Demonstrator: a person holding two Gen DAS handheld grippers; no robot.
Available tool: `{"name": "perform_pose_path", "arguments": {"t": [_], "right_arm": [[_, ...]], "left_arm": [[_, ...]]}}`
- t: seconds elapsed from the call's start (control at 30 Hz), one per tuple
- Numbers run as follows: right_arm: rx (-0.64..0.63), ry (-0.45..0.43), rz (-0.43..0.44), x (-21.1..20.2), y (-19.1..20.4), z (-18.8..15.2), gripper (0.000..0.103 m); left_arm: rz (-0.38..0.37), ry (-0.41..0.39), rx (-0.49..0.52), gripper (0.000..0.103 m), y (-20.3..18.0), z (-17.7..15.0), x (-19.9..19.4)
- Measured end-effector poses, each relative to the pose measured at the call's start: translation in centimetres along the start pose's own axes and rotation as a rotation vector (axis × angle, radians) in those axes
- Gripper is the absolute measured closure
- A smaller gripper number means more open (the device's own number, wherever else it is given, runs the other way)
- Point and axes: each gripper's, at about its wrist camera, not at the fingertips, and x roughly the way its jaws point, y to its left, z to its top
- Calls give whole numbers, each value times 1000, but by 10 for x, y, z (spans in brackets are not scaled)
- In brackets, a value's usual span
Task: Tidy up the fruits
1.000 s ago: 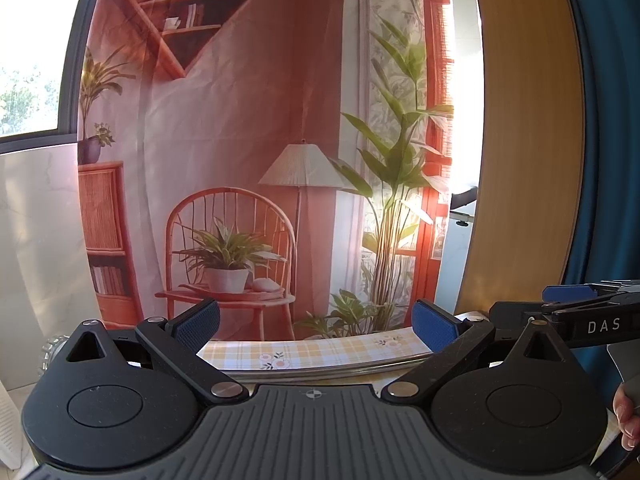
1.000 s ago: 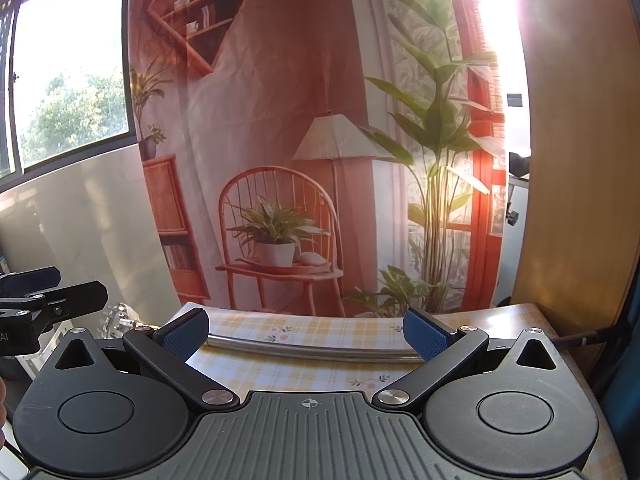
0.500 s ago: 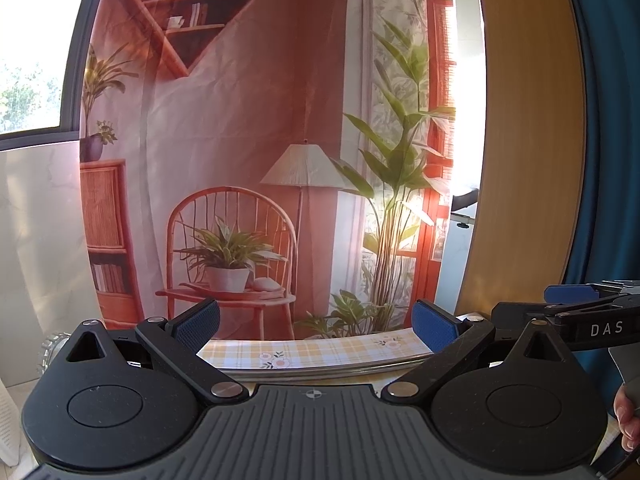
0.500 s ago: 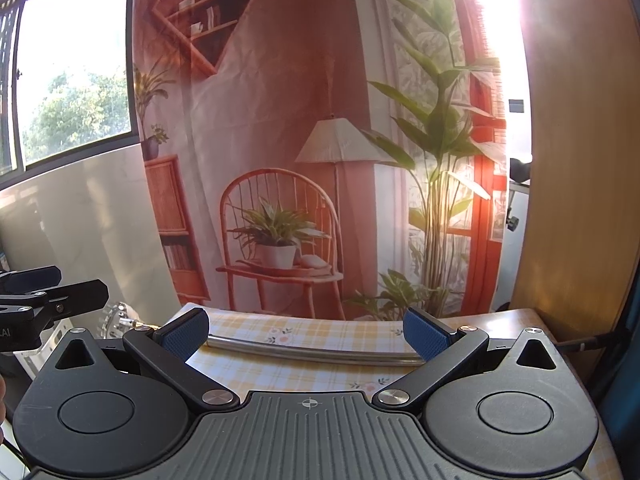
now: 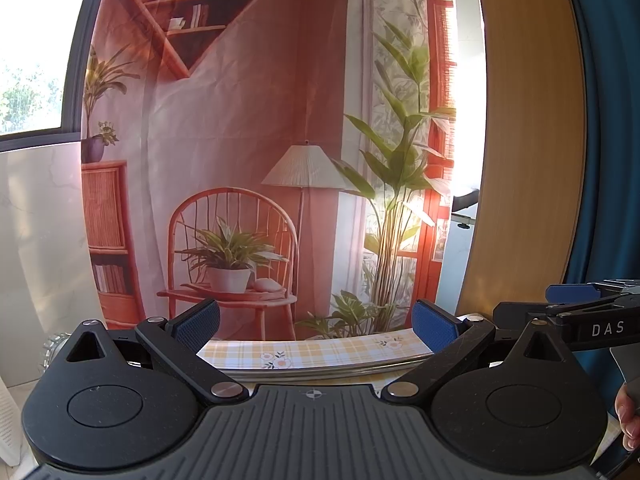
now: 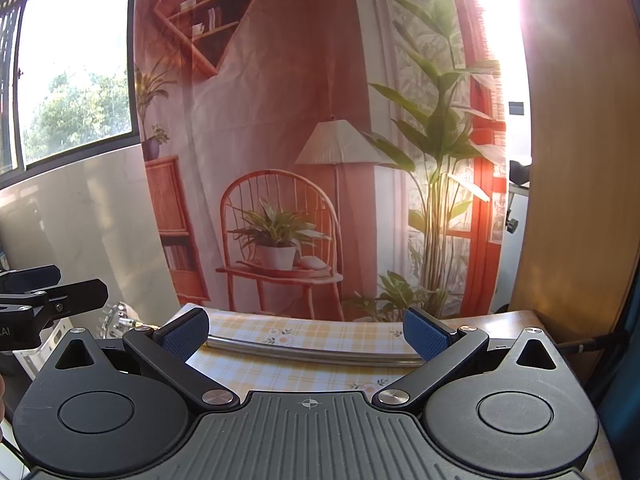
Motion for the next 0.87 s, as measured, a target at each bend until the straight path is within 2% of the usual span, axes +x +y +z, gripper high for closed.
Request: {"name": "perform_pose_path", "arguments": {"t": [0.87], "right_arm": [[-3, -1, 0, -1, 0, 0, 0]], "left_arm": [[-4, 5, -13, 0, 0, 1, -2]]}}
